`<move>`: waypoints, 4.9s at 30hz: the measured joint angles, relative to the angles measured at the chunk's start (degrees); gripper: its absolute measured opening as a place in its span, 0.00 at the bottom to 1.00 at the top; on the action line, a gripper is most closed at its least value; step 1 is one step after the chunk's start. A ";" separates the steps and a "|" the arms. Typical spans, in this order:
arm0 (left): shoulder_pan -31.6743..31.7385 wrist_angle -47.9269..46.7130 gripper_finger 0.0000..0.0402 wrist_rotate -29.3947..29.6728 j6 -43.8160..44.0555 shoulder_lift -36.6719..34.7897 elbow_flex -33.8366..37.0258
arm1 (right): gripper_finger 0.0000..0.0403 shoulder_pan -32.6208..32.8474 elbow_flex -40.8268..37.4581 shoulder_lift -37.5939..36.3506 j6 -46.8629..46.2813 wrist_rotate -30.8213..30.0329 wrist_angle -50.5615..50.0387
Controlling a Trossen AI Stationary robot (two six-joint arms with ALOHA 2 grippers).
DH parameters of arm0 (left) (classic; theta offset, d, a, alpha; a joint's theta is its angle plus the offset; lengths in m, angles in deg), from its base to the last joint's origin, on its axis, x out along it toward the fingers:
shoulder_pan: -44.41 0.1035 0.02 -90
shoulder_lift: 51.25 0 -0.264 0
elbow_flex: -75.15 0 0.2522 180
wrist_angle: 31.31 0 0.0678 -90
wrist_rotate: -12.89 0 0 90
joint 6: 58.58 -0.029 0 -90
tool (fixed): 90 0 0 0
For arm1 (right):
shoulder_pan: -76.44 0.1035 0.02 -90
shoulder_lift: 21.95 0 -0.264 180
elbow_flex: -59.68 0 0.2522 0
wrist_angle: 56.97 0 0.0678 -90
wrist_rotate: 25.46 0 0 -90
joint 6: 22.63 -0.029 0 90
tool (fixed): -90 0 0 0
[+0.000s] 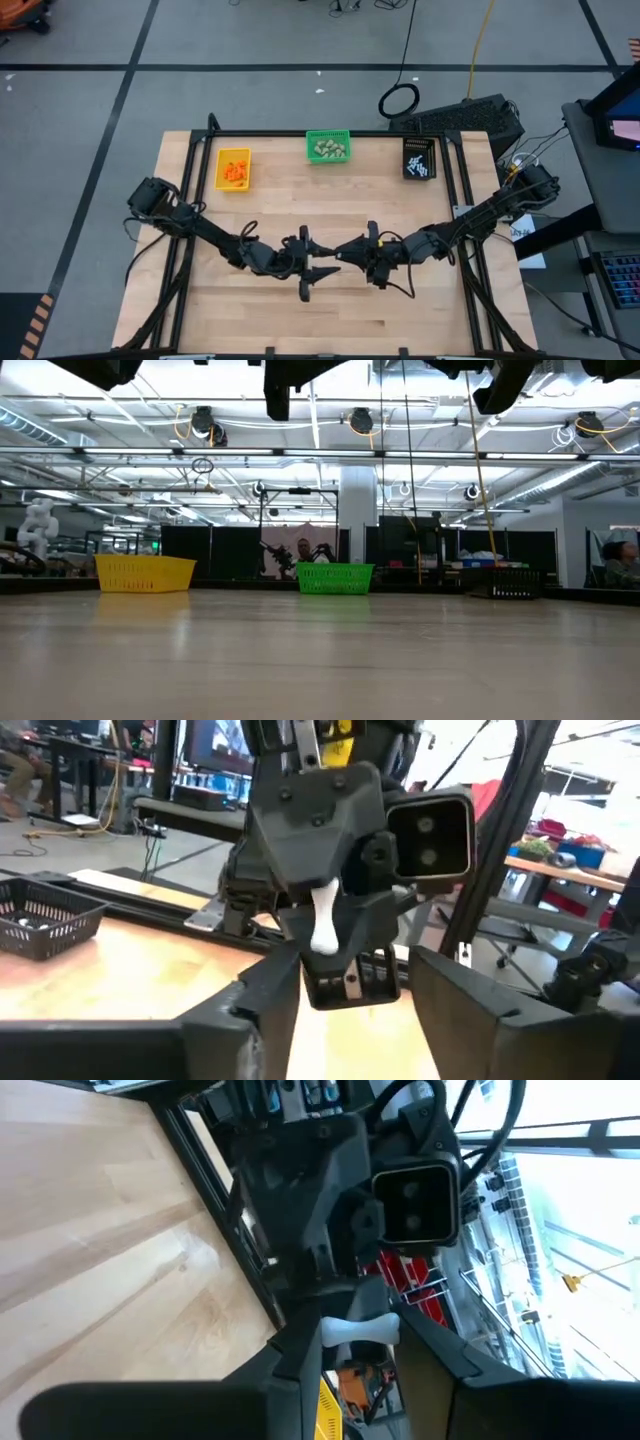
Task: Sort Halloween decoration
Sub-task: Put the white bone toy into the black bin
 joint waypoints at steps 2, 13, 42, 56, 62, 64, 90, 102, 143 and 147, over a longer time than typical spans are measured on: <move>-0.16 0.09 0.49 0.66 -0.03 0.00 0.00 | 0.22 0.02 0.00 0.00 -0.15 -0.02 -0.19; -2.03 -13.62 0.55 1.62 -0.01 -4.17 0.00 | 0.22 2.48 0.00 0.00 -0.89 -5.84 0.00; -4.75 -24.10 0.55 3.74 -3.16 -8.28 0.02 | 0.21 15.67 -0.64 -18.38 -50.60 -5.70 -47.74; -4.32 -25.73 0.55 3.39 -3.64 -8.28 0.02 | 0.21 11.88 -18.41 -17.97 -45.44 -5.70 -9.04; -4.18 -26.16 0.55 3.39 -3.64 -8.28 0.02 | 0.21 11.50 -19.58 -17.94 -42.03 -5.70 -5.88; -4.16 -26.16 0.55 3.39 -3.64 -8.28 0.02 | 0.21 11.50 -19.58 -17.94 -40.28 -5.70 -5.88; -2.33 -26.12 0.55 3.41 -3.07 -8.26 0.02 | 0.21 11.47 -19.56 -17.94 5.09 -5.99 -6.23; -2.33 -26.12 0.55 3.40 -3.09 -8.24 0.02 | 0.22 11.49 -19.53 -17.94 2.63 -6.00 -6.23; -2.33 -26.12 0.55 3.41 -3.09 -8.24 0.02 | 0.22 11.49 -19.50 -17.94 -62.67 -5.97 -6.18; -2.33 -26.12 0.55 3.41 -3.14 -8.24 0.02 | 0.22 11.47 -19.50 -17.92 -71.77 -5.86 -5.64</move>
